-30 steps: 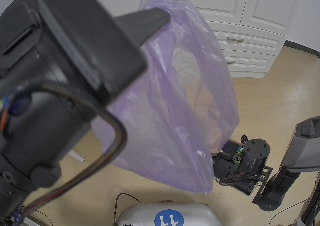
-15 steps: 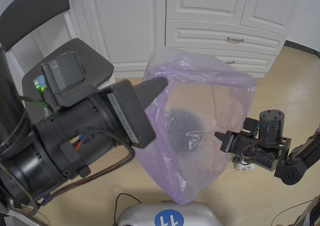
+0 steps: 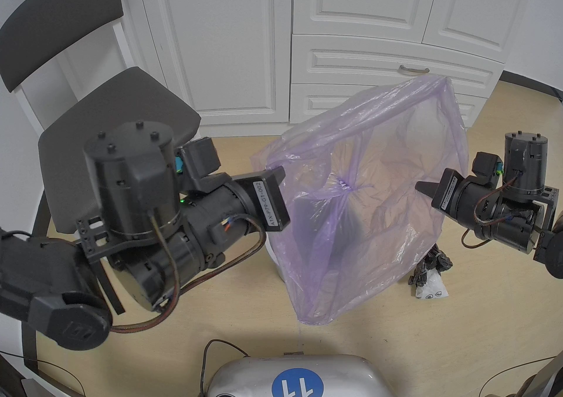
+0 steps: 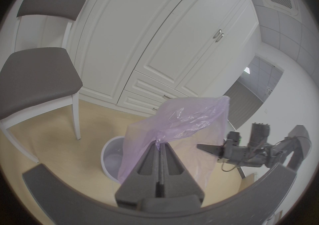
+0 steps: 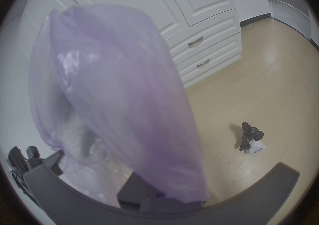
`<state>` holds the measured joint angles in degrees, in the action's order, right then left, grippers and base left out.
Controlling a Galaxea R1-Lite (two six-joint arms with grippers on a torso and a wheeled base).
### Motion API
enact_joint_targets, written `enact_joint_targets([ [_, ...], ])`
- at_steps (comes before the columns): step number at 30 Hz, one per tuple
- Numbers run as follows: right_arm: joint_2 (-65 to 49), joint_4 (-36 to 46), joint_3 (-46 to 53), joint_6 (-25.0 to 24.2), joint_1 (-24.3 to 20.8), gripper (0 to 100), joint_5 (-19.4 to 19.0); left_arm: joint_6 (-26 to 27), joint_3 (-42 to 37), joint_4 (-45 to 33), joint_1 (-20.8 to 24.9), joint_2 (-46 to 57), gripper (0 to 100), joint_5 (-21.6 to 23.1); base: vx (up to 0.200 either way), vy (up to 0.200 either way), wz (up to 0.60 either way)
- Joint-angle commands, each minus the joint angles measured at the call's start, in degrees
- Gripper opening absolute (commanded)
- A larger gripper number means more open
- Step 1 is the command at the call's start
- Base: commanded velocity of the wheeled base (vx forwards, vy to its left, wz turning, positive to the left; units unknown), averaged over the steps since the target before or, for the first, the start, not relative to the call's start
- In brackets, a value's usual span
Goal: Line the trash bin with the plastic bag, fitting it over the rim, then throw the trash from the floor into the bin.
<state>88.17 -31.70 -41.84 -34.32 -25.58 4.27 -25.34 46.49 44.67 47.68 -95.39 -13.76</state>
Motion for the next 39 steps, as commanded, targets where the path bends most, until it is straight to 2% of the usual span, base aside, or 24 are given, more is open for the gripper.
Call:
enact_joint_targets([
  [1, 0.5, 0.3, -0.7, -0.2, -0.2, 0, -0.3, -0.1, 1.1, 0.7, -1.5, -4.9, 0, 0.1, 0.0, 0.0, 0.0],
  [16, -1.0, 2.3, 0.3, 0.9, -0.8, 0, 0.0, 0.0, 0.9, 0.7, -1.5, -5.6, 0, -0.3, 0.0, 0.0, 0.0],
  [22, 0.6, 1.5, 1.7, 1.4, -3.7, 0, 0.4, 0.1, 0.6, 0.7, -1.6, -6.6, 0, -0.4, 0.0, 0.0, 0.0],
  [30, 4.3, 1.4, 1.2, 1.0, -4.1, 0, 0.5, 0.0, 1.8, 1.2, -2.9, -10.0, 0, 0.0, 0.0, 0.0, 0.0],
  [34, 8.9, -1.3, 1.1, 0.3, -4.1, 0, 0.4, 0.0, 2.7, 3.6, -4.3, -13.7, 0, -0.1, 0.0, 0.0, 0.0],
  [39, 12.6, -7.9, 1.6, -2.4, -4.2, 0, 0.4, 0.1, 2.5, 4.0, -5.1, -13.6, 0, -0.1, 0.0, 0.0, 0.0],
])
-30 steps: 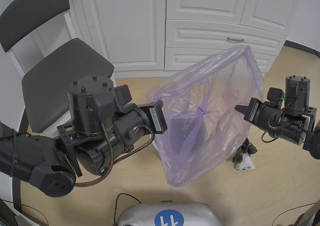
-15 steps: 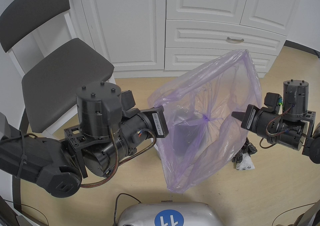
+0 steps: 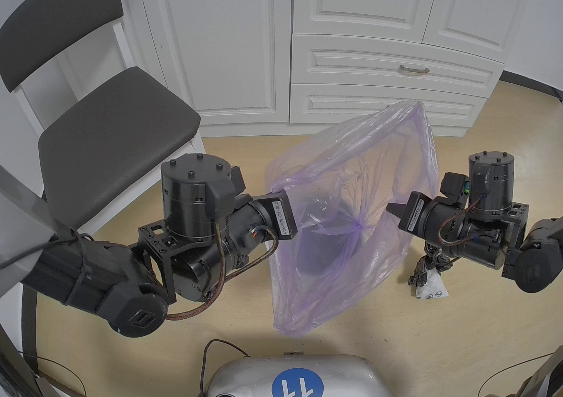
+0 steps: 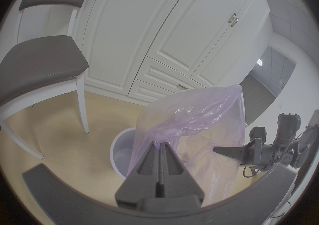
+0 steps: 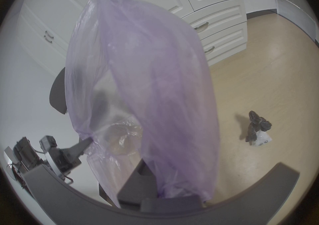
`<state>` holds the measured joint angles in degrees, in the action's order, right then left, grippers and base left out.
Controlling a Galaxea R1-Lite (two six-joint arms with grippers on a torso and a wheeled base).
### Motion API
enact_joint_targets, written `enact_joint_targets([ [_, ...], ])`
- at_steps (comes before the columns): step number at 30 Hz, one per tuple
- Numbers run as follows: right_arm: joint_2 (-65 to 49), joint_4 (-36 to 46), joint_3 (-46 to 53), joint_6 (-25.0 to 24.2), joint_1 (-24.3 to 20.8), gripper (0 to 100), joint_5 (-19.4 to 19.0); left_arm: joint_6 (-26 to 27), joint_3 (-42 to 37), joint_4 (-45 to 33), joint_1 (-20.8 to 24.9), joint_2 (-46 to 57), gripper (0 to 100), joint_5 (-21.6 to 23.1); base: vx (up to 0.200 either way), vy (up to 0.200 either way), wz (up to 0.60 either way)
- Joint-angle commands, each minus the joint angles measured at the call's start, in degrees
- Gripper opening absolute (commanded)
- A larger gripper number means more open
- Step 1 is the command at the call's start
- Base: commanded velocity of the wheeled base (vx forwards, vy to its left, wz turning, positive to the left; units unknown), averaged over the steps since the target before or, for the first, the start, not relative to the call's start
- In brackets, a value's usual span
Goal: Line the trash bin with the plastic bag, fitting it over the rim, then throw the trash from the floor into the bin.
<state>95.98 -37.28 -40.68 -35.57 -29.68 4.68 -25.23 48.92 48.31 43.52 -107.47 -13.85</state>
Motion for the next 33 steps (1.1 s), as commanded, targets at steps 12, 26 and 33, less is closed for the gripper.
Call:
enact_joint_targets([
  [12, 9.6, -5.2, -8.0, -0.3, -1.2, 0, -0.9, -3.0, -2.3, 2.5, -6.6, -3.1, 0, 0.3, 0.0, 0.0, 0.0],
  [26, 10.9, 7.3, -15.0, 2.9, -1.6, 0, -3.6, -5.6, -3.4, 13.5, -11.5, -21.1, 0, 3.9, 0.0, 0.0, 0.0],
  [33, 11.0, 7.1, -14.7, 2.6, -2.5, 0, -3.4, -5.1, -4.8, 18.4, -13.6, -23.5, 0, 7.0, 0.0, 0.0, 0.0],
])
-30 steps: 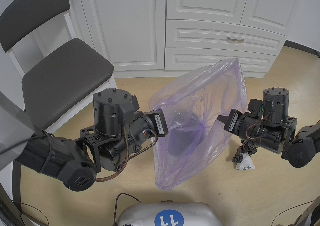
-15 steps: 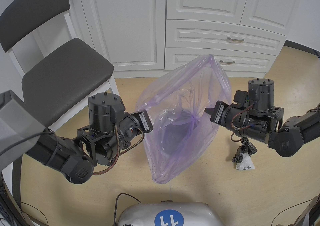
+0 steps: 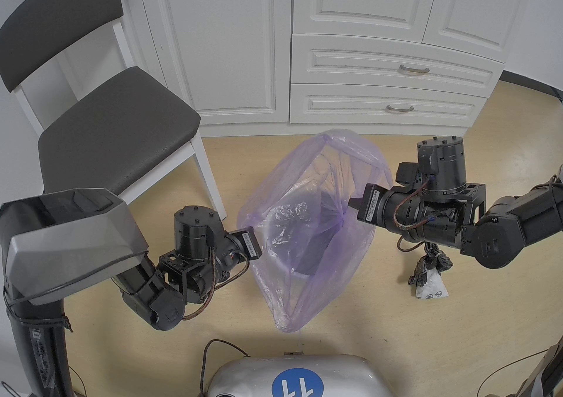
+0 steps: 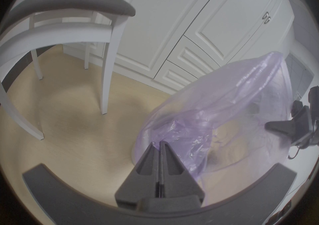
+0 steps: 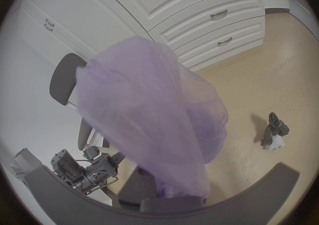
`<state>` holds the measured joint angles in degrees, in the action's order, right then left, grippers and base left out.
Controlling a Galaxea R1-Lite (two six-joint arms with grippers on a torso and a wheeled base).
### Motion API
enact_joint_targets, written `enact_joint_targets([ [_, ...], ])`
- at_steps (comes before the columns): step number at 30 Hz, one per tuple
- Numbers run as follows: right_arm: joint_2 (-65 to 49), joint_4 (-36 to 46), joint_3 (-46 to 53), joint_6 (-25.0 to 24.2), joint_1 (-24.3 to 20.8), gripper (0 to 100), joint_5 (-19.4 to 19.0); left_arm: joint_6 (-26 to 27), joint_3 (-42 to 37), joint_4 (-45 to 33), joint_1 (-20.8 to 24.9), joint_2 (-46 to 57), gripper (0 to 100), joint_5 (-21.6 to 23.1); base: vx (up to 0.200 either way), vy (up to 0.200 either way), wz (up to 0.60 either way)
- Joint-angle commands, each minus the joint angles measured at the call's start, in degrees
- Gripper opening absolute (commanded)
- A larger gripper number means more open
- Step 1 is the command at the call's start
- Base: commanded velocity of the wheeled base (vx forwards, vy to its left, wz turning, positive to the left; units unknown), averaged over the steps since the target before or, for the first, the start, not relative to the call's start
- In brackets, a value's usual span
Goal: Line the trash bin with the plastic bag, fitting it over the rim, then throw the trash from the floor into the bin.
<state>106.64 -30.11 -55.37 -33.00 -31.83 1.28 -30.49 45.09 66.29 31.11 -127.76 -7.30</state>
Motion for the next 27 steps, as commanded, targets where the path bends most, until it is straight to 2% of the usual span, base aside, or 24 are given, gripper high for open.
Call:
enact_joint_targets([
  [1, 0.3, 0.0, 0.1, 0.0, -0.4, 0, 0.0, 0.2, -1.1, 0.5, -1.2, -3.0, 100, 0.5, 0.0, 0.0, 0.0],
  [18, -0.9, 0.1, 0.4, 0.0, -1.4, 0, 0.1, 0.3, -1.2, 3.1, -0.7, -4.7, 100, 0.4, 0.0, 0.0, 0.0],
  [22, -1.2, 0.1, 0.5, 0.0, -1.3, 0, 0.1, 1.8, -1.5, 3.2, -1.1, -5.5, 100, 0.5, 0.0, 0.0, 0.0],
  [25, -1.4, 0.1, 0.6, 0.0, -1.3, 0, 0.1, 2.1, -1.1, 4.6, -1.1, -7.2, 100, 0.8, 0.0, 0.0, 0.0],
  [27, -1.4, 0.1, 0.6, 0.0, -1.4, 0, 0.1, 2.0, -0.6, 8.9, -1.1, -10.5, 100, 2.5, 0.0, 0.0, 0.0],
])
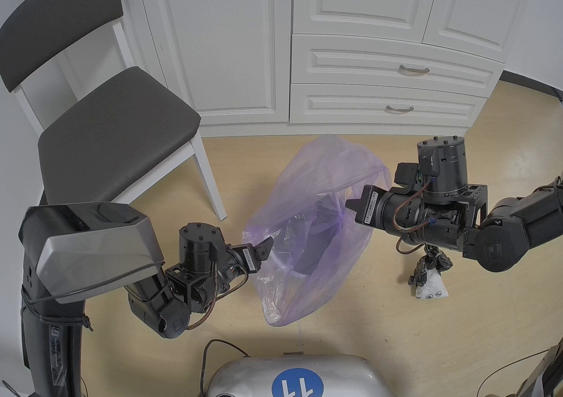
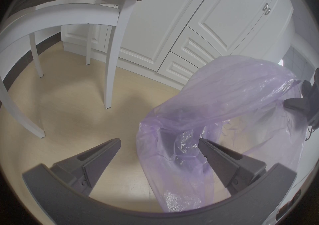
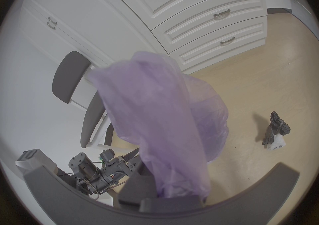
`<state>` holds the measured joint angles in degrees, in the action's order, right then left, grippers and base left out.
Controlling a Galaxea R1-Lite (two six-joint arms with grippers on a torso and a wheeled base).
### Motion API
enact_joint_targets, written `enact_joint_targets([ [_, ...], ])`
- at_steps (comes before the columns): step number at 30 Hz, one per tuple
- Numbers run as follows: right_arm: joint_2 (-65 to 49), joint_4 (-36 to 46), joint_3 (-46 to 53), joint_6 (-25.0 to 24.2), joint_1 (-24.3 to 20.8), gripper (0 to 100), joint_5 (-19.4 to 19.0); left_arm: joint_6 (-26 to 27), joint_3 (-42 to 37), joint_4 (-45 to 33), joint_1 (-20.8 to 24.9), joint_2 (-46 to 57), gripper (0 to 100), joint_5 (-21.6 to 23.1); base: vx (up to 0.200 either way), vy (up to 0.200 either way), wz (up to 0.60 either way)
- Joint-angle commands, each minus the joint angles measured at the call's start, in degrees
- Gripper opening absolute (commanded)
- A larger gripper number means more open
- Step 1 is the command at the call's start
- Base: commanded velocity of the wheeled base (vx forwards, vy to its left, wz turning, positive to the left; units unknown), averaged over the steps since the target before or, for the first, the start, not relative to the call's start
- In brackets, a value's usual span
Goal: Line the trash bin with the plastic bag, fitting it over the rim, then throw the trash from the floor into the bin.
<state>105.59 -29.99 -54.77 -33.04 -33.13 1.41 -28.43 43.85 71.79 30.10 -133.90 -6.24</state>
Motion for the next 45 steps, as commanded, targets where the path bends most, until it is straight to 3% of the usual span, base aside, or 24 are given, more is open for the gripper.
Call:
enact_joint_targets([
  [1, -0.4, -0.1, 0.0, 0.0, -0.1, 0, 0.0, 0.0, 1.2, 5.2, -0.2, -5.8, 100, 2.2, 0.0, 0.0, 0.0],
  [15, -0.8, -0.1, 0.0, -0.1, -0.1, 0, 0.0, -1.3, 5.4, 10.8, -2.9, -10.6, 100, 5.0, 0.0, 0.0, 0.0],
  [16, -0.9, -0.1, 0.0, -0.1, -0.1, 0, 0.0, -1.7, 5.3, 12.1, -2.9, -10.8, 0, 5.0, 0.0, 0.0, 0.0],
  [25, -0.7, -0.2, 0.0, -0.1, -0.1, 0, 0.0, -4.8, 4.9, 14.9, -2.9, -10.7, 0, 6.8, 0.0, 0.0, 0.0],
  [39, -2.0, 0.0, 0.6, 0.2, -0.1, 0, 0.0, -4.0, 1.6, 15.9, -3.1, -7.8, 0, 6.9, 0.0, 0.0, 0.0],
  [40, -2.0, 0.0, 0.6, 0.2, -0.1, 0, 0.0, -3.8, 1.1, 16.0, -3.3, -8.3, 100, 7.5, 0.0, 0.0, 0.0],
  [45, -2.1, 0.2, 0.6, 0.2, -0.1, 0, 0.0, -3.3, -0.5, 16.0, -4.5, -8.8, 100, 12.5, 0.0, 0.0, 0.0],
])
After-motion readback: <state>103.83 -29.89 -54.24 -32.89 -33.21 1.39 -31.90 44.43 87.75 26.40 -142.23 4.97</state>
